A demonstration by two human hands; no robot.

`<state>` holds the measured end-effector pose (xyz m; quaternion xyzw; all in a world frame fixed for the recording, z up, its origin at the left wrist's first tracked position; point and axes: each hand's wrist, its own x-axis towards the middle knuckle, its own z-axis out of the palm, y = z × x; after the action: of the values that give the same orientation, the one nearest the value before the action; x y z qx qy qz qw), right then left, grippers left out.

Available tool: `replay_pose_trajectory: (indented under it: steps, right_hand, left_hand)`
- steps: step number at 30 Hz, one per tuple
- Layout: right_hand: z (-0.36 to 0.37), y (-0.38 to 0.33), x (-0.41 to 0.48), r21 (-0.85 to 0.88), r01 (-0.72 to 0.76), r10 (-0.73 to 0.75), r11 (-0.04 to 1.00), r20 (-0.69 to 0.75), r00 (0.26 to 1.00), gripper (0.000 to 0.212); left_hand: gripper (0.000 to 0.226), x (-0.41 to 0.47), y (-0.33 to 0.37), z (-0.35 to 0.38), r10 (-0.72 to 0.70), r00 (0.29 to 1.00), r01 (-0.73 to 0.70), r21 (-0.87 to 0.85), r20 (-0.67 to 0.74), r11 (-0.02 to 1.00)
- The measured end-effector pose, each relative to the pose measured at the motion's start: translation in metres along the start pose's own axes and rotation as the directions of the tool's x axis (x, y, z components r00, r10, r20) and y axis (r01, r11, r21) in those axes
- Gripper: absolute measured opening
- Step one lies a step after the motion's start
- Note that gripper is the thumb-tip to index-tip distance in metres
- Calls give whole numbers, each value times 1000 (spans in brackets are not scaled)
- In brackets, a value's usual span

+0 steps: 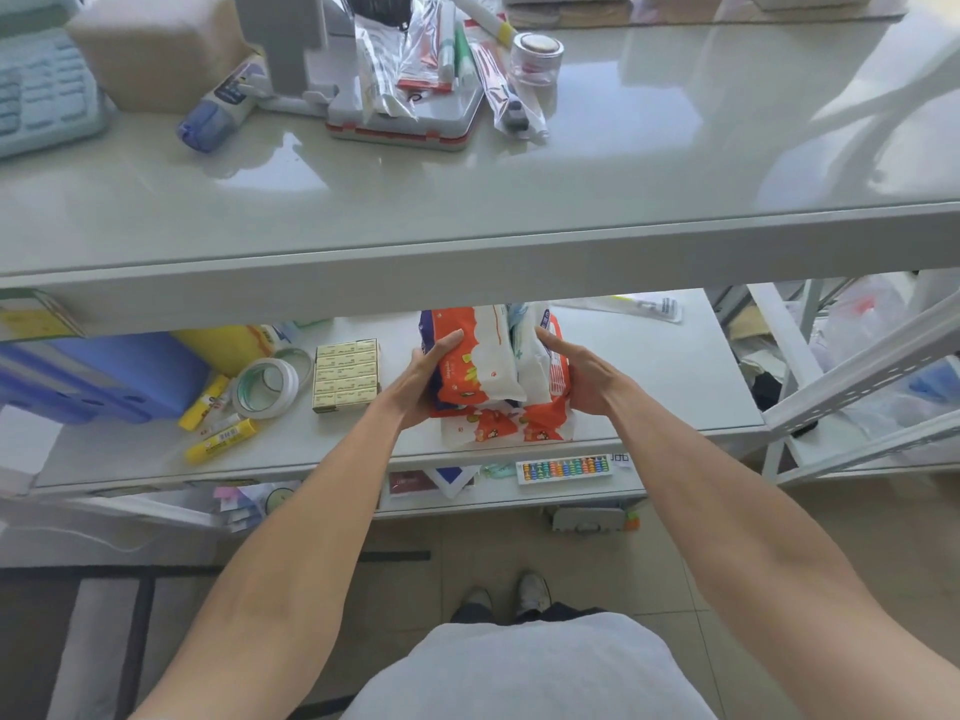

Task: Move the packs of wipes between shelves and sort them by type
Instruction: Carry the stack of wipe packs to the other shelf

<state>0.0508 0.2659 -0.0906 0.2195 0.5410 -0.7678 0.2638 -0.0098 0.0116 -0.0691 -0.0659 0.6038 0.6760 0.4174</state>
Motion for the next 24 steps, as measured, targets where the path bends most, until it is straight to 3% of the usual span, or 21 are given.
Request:
replay_pose_trajectory:
  steps: [10, 13, 21, 24]
  right_hand:
    - [-13, 11, -36, 55, 62, -59, 997, -48, 997, 85]
    - [-16, 19, -55, 100, 96, -87, 990, -96, 992, 68]
    - [-27, 51, -119, 191, 234, -181, 953, -257, 949, 79]
    - [-30, 68, -147, 221, 288, -204, 932, -338, 919, 77]
  left_hand:
    - [118, -2, 2, 28, -12, 992, 4, 65, 124, 998]
    - [116, -1, 6, 42, -37, 985, 18, 116, 167, 993]
    - [59, -4, 2, 88, -120, 947, 54, 221, 299, 974]
    - [66, -7, -3, 108, -159, 917, 58, 270, 367, 961]
